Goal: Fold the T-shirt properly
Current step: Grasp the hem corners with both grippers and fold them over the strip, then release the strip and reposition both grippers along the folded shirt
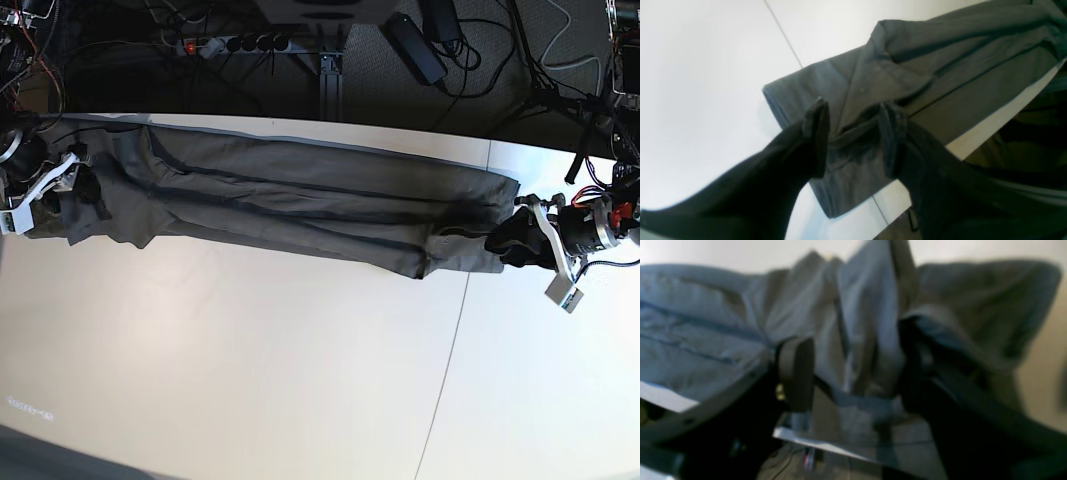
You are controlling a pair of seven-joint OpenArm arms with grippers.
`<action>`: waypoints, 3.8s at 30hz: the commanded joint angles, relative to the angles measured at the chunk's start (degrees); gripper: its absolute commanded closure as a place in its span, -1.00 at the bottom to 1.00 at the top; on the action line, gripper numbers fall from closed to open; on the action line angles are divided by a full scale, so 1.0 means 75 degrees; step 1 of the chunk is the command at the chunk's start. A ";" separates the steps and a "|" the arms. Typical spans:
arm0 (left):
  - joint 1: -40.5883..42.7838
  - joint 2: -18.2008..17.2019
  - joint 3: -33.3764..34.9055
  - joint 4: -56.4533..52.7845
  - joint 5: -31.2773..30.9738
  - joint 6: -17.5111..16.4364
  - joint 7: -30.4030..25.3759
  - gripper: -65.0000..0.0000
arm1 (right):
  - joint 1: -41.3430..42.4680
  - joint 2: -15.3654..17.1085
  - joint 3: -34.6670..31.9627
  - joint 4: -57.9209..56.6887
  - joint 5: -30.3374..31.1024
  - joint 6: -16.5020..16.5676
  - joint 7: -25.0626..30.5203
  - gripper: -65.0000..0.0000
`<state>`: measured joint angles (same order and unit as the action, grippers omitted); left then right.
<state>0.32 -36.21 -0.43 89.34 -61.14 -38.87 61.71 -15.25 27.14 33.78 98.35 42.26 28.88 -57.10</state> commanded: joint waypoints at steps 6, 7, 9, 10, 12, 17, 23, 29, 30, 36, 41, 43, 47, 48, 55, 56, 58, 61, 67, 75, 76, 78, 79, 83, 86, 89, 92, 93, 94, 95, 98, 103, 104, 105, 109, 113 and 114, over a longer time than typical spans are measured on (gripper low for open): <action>-0.0125 -0.0146 -0.0111 0.0117 -0.0248 -0.0150 -0.0117 0.13 | 0.0052 0.0169 0.0755 0.0720 0.0373 0.0530 -0.0079 -0.19; -0.0125 -0.0146 -0.0111 0.0117 -0.0245 -0.0150 -0.0117 0.13 | 0.0055 0.0169 0.0831 0.0720 0.0472 0.0530 -0.0076 -0.19; -0.0125 -0.0146 -0.0111 0.0117 -0.0245 -0.0150 -0.0119 0.13 | 0.0061 0.0169 0.0874 0.0726 0.0720 0.0533 0.0058 -0.19; -0.0122 -0.0146 -0.0111 0.0117 -0.0245 -0.0150 -0.0137 0.13 | 0.0067 0.0169 0.0863 0.0726 0.0877 0.0545 0.0175 -0.18; -0.0125 -0.0146 -0.0111 0.0117 -0.0248 -0.0150 -0.0166 0.13 | 0.0154 0.0166 0.0749 0.0723 0.0985 0.0554 0.0274 0.14; -0.0125 -0.0122 -0.0111 0.0117 -0.0227 -0.0150 -0.0548 0.13 | 0.0557 0.0166 0.0090 0.0460 0.0731 0.0551 0.0481 1.00; -0.0122 -0.0108 -0.0111 0.0114 -0.0032 -0.0150 -0.0595 -0.01 | 0.1107 0.0169 -0.0370 -0.0886 -0.0597 0.0522 0.1393 1.00; 0.0099 -0.0105 -0.0111 0.0114 -0.0044 -0.0150 -0.0629 -0.24 | 0.1122 0.0207 -0.0370 -0.1999 -0.0784 0.0527 0.1384 1.00; 0.0187 -0.0105 -0.0111 0.0105 -0.0044 -0.0150 -0.0670 -0.24 | 0.1081 0.0210 -0.0370 -0.2110 -0.0781 0.0527 0.1384 1.00; 0.0341 0.0076 -0.0111 -0.0472 0.0256 -0.0150 -0.0921 -0.44 | 0.1072 0.0204 -0.0370 -0.2416 -0.0504 0.0527 0.1370 1.00; 0.0335 0.0408 -0.0111 -0.1169 0.0347 -0.0150 -0.1061 -0.44 | 0.1075 0.0207 -0.0370 -0.2416 -0.0344 0.0527 0.1332 1.00; 0.0338 0.0504 -0.0111 -0.1370 0.0434 -0.0150 -0.1137 -0.44 | 0.1075 0.0207 -0.0370 -0.2416 -0.0344 0.0527 0.1265 1.00; 0.0338 0.0554 -0.0111 -0.1478 0.0845 -0.0117 -0.1376 -0.44 | 0.1075 0.0207 -0.0370 -0.2416 -0.0344 0.0527 0.1148 1.00; 0.0338 0.0551 -0.0111 -0.1478 0.1029 -0.0012 -0.1457 -0.44 | 0.1075 0.0207 -0.0370 -0.2416 -0.0341 0.0527 0.1128 1.00; 0.0315 0.0551 -0.0347 -0.1472 0.1247 0.0125 -0.1492 -0.44 | 0.1075 0.0207 -0.0370 -0.2416 -0.0175 0.0530 0.1119 1.00; 0.0318 0.0551 -0.0481 -0.1472 0.1244 0.0125 -0.1489 -0.44 | 0.1075 0.0207 -0.0370 -0.2416 -0.0175 0.0530 0.1096 1.00; 0.0315 0.0551 -0.0796 -0.1469 0.1241 0.0125 -0.1489 -0.44 | 0.1075 0.0207 -0.0370 -0.2416 -0.0175 0.0530 0.1067 1.00; 0.0318 0.0551 -0.1233 -0.1469 0.1148 0.0122 -0.1486 -0.44 | 0.1075 0.0207 -0.0370 -0.2416 -0.0175 0.0530 0.1014 1.00; 0.0323 0.0600 -0.1343 -0.1472 0.1099 0.0119 -0.1445 -0.44 | 0.1075 0.0204 -0.0370 -0.2416 -0.0172 0.0530 0.1008 1.00; 0.0329 0.0959 -0.1343 -0.1472 0.0851 0.0175 -0.1332 -0.44 | 0.1075 0.0204 -0.0370 -0.2416 -0.0172 0.0527 0.0997 1.00; 0.0326 0.0997 -0.1343 -0.1472 0.0836 0.0242 -0.1311 -0.44 | 0.1075 0.0204 -0.0370 -0.2416 -0.0172 0.0527 0.0965 1.00; 0.0329 0.1078 -0.1343 -0.1478 0.0842 0.0300 -0.1207 -0.44 | 0.1075 0.0204 -0.0370 -0.2416 -0.0172 0.0530 0.0938 1.00; 0.0329 0.1128 -0.1343 -0.1480 0.0845 0.0303 -0.1180 -0.44 | 0.1075 0.0207 -0.0370 -0.2416 -0.0172 0.0530 0.0921 1.00; 0.0341 0.1306 -0.1343 -0.1600 0.1046 0.0495 -0.1169 -0.44 | 0.1075 0.0207 -0.0370 -0.2416 -0.0140 0.0530 0.0921 1.00; 0.0341 0.1422 -0.1343 -0.1821 0.1102 0.0501 -0.1169 -0.44 | 0.1075 0.0207 -0.0370 -0.2416 -0.0119 0.0530 0.0848 1.00; 0.0341 0.1507 -0.1343 -0.1988 0.1107 0.0495 -0.1169 -0.44 | 0.1075 0.0207 -0.0370 -0.2416 0.0105 0.0530 0.0694 1.00; 0.0344 0.1547 -0.1338 -0.2008 0.1107 0.0495 -0.1163 -0.44 | 0.1075 0.0204 -0.0370 -0.2416 0.0230 0.0530 0.0635 1.00; 0.0350 0.1550 -0.1338 -0.2008 0.1107 0.0493 -0.1163 -0.44 | 0.1075 0.0204 -0.0370 -0.2416 0.0227 0.0530 0.0635 1.00; 0.0364 0.1550 -0.1338 -0.2008 0.1105 0.0493 -0.1160 -0.44 | 0.1075 0.0207 -0.0370 -0.2416 0.0227 0.0530 0.0635 1.00; 0.0373 0.1550 -0.1338 -0.2008 0.1105 0.0490 -0.1154 -0.44 | 0.1075 0.0207 -0.0370 -0.2416 0.0224 0.0530 0.0635 1.00; 0.0391 0.1553 -0.1329 -0.2008 0.1099 0.0463 -0.1040 -0.44 | 0.1078 0.0207 -0.0370 -0.2416 0.0227 0.0530 0.0638 1.00; 0.0405 0.1553 -0.1204 -0.2008 0.0988 0.0283 -0.1055 -0.44 | 0.1078 0.0204 -0.0370 -0.2416 0.0227 0.0530 0.0641 1.00; 0.0408 0.1550 -0.1090 -0.2008 0.0903 0.0233 -0.1072 -0.44 | 0.1078 0.0204 -0.0370 -0.2416 0.0227 0.0530 0.0641 1.00; 0.0408 0.1553 -0.0938 -0.2008 0.0793 0.0076 -0.1090 -0.44 | 0.1078 0.0204 -0.0370 -0.2416 0.0227 0.0530 0.0638 1.00; 0.0408 0.1550 -0.0172 -0.2008 0.0938 -0.0038 -0.1247 -0.44 | 0.1078 0.0204 -0.0370 -0.2416 0.0224 0.0530 0.0635 1.00; 0.0402 0.1568 0.0169 -0.2008 0.1224 -0.0020 -0.1527 -0.44 | 0.1078 0.0207 -0.0370 -0.2416 0.0227 0.0530 0.0635 1.00; 0.0402 0.1574 0.0169 -0.2008 0.1221 -0.0017 -0.1562 -0.44 | 0.1075 0.0207 -0.0370 -0.2416 0.0227 0.0530 0.0635 1.00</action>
<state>2.85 -24.25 0.38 74.52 -55.35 -39.09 46.37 -7.73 27.46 30.57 79.48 42.98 28.88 -52.64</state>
